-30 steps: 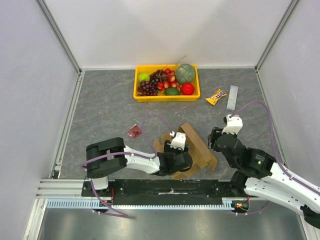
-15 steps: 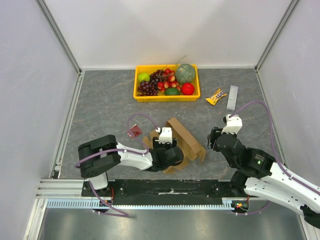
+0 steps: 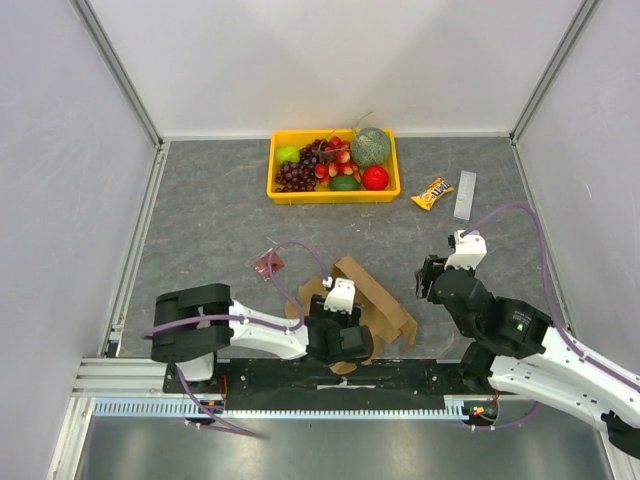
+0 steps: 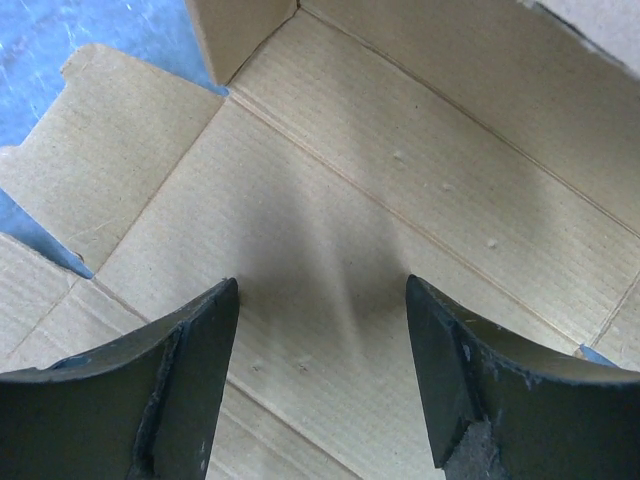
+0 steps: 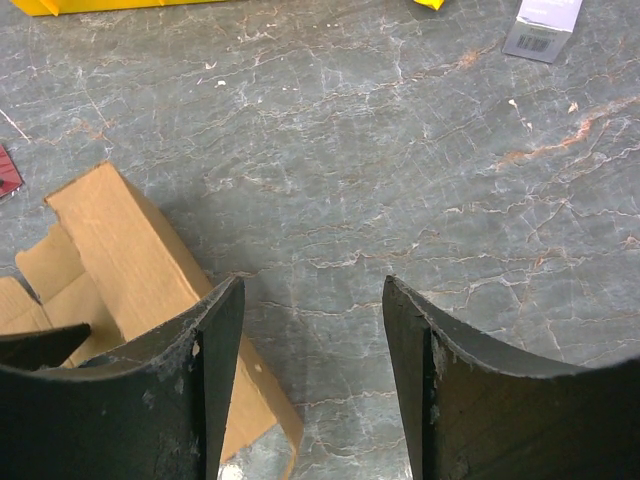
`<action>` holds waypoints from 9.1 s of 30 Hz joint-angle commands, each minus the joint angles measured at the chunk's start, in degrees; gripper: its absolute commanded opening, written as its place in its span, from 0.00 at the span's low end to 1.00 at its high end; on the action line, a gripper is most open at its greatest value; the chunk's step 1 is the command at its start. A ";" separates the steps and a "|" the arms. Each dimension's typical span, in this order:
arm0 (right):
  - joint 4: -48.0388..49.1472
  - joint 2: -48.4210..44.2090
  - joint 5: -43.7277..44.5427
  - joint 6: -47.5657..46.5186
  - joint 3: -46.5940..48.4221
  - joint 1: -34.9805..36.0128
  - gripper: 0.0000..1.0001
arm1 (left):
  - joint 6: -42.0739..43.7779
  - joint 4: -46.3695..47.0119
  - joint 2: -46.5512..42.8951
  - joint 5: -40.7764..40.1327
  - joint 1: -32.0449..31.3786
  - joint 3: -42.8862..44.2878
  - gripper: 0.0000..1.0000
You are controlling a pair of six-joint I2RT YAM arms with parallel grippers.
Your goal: Fold the paper box
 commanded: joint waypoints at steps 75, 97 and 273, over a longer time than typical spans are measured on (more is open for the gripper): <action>3.20 -0.71 -0.38 -1.32 -1.19 -0.15 0.66 | 23.63 31.78 -23.52 34.99 15.34 -26.81 0.02; 2.84 -2.38 0.06 -1.23 -1.72 -0.15 0.66 | 31.18 37.77 4.53 43.16 14.53 1.32 0.03; 31.67 27.24 -19.27 -21.81 3.20 -13.86 0.44 | 45.08 27.56 -29.66 54.58 43.89 -8.51 0.05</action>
